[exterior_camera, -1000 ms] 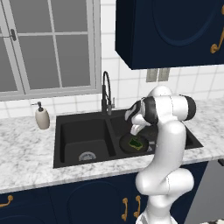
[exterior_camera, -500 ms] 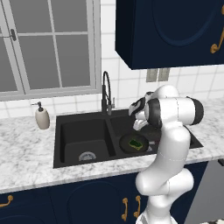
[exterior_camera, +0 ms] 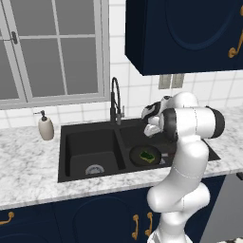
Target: Pick the pan and sponge and place them into the sink. Then turn on the water.
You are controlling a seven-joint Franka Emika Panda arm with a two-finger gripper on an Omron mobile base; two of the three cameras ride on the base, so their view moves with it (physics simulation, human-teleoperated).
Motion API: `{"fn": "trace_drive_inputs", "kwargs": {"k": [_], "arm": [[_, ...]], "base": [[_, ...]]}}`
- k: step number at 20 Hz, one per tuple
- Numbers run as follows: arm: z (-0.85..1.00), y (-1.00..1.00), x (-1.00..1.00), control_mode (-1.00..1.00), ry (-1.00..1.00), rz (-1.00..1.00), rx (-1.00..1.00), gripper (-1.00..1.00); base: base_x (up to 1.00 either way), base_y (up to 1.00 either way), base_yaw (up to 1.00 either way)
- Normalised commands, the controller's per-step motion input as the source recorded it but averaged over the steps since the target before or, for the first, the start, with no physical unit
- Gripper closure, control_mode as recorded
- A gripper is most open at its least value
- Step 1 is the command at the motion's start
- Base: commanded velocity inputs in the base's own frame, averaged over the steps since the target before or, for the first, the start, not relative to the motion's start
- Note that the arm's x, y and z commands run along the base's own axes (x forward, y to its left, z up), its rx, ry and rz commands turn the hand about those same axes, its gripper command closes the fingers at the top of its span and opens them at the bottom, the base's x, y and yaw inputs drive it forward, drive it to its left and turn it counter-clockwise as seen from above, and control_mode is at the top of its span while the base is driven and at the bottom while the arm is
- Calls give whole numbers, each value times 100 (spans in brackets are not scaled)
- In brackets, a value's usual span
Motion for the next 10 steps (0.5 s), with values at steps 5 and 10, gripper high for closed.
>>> {"fn": "trace_drive_inputs", "kwargs": {"k": [5, 10], "arm": [[30, 5, 8, -100, 0, -59, 11, -100], [15, 0, 3, -100, -3, -54, 21, -100]], "base": [[0, 0, 0], [0, 0, 0]]}}
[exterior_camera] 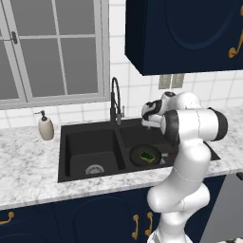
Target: Pick the pan and sponge and place them into the sink. Then turn on the water.
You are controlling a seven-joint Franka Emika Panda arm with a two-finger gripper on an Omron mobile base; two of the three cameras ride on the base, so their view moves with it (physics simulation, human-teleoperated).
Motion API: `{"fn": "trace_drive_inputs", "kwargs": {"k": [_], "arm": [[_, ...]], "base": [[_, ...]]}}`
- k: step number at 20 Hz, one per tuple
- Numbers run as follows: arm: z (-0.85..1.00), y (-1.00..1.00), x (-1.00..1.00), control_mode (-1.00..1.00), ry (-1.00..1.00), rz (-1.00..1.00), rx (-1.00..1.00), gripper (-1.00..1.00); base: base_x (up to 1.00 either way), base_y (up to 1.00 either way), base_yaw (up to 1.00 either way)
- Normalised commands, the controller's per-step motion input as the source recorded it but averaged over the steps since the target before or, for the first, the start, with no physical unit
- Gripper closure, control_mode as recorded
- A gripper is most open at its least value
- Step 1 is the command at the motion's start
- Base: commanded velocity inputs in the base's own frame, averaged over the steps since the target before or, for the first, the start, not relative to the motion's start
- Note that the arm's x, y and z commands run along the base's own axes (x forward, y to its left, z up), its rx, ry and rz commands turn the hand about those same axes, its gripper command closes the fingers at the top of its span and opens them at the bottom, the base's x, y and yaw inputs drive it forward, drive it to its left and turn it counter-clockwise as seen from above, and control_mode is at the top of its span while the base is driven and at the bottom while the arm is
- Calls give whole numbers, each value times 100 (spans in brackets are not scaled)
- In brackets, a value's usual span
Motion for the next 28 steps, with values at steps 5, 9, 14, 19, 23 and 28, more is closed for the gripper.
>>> {"fn": "trace_drive_inputs", "kwargs": {"k": [5, 9, 14, 19, 23, 28], "arm": [[7, 0, -1, -100, -2, -34, 28, -100], [0, 0, 0, -100, 1, -2, 0, -100], [3, 0, 0, -100, -18, 2, 15, -100], [4, 12, 1, -100, -30, 5, 25, -100], [0, 32, 4, -100, -25, 3, 18, -100], [6, 31, 10, -100, -7, 0, 3, -100]], "base": [[0, 0, 0], [0, 0, 0], [0, 0, 0], [0, 0, 0], [0, 0, 0], [0, 0, 0]]}}
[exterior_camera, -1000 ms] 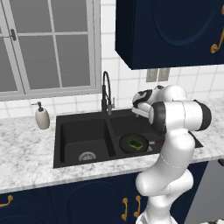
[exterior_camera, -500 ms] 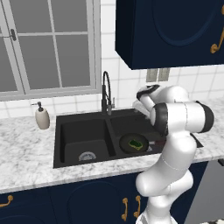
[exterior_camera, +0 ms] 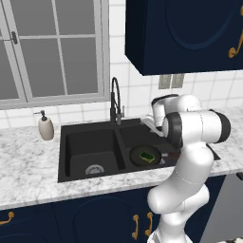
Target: Pick the pan and sponge and place them into the sink. Then turn on the water.
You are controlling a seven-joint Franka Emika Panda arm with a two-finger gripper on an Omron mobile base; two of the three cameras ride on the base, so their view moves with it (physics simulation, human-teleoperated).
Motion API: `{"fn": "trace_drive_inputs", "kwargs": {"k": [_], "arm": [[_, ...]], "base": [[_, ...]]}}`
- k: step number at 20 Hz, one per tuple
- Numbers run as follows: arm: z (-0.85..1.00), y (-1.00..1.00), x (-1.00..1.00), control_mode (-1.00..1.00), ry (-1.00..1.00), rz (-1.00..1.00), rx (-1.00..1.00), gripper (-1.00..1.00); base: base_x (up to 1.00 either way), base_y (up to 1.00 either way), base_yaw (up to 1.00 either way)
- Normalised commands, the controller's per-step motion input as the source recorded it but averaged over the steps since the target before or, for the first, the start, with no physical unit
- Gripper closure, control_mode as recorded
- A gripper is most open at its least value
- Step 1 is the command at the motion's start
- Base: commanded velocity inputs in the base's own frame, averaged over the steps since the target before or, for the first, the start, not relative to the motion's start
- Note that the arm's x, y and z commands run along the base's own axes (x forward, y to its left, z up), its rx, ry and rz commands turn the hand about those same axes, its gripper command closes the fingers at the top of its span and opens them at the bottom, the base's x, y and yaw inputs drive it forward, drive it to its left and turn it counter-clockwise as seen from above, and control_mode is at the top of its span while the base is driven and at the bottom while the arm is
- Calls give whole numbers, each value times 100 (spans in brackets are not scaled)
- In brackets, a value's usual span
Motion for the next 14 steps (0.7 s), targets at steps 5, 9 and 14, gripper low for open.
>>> {"fn": "trace_drive_inputs", "kwargs": {"k": [5, 9, 14], "arm": [[6, 10, 22, -100, 4, 0, 0, -100], [18, 9, 25, -100, 3, 0, 0, -100], [31, 14, 27, -100, 1, 1, 2, -100]], "base": [[0, 0, 0], [0, 0, 0], [0, 0, 0]]}}
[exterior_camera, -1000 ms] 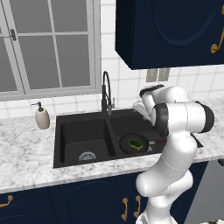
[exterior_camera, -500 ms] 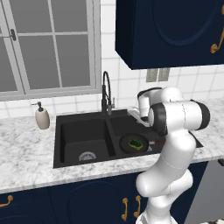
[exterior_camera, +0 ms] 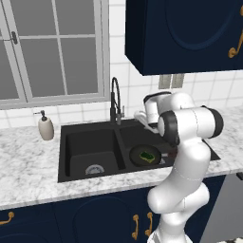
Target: Pick the pan and sponge and place them into the sink. Then turn on the water.
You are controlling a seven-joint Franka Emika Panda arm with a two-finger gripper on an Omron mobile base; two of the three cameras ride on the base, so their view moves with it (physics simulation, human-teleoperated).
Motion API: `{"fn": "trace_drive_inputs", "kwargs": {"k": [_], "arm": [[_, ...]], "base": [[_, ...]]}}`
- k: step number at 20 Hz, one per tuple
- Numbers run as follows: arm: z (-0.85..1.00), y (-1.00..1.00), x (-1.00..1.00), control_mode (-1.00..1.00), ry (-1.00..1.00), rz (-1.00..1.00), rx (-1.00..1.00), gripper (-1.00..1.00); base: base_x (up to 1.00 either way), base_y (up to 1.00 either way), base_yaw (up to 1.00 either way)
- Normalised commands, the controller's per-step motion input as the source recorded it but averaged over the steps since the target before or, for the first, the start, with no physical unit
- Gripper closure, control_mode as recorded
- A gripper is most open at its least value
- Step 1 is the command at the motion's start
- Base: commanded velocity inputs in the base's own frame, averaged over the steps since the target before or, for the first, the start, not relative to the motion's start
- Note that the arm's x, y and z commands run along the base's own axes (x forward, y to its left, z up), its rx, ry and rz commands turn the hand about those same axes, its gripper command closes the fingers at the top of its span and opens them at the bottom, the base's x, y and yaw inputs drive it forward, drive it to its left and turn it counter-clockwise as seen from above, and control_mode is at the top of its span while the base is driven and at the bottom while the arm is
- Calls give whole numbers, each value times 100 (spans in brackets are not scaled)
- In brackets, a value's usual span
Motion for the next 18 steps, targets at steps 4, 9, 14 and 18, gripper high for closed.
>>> {"fn": "trace_drive_inputs", "kwargs": {"k": [4, 9, 14, 18], "arm": [[17, 23, 28, -100, 0, 0, 0, -100], [0, 15, 29, -100, 0, 0, 0, -100], [0, 4, 37, -100, 0, 0, 1, -100], [0, 12, 33, -100, 0, 0, 0, -100]], "base": [[0, 0, 0], [0, 0, 0], [0, 0, 0], [0, 0, 0]]}}
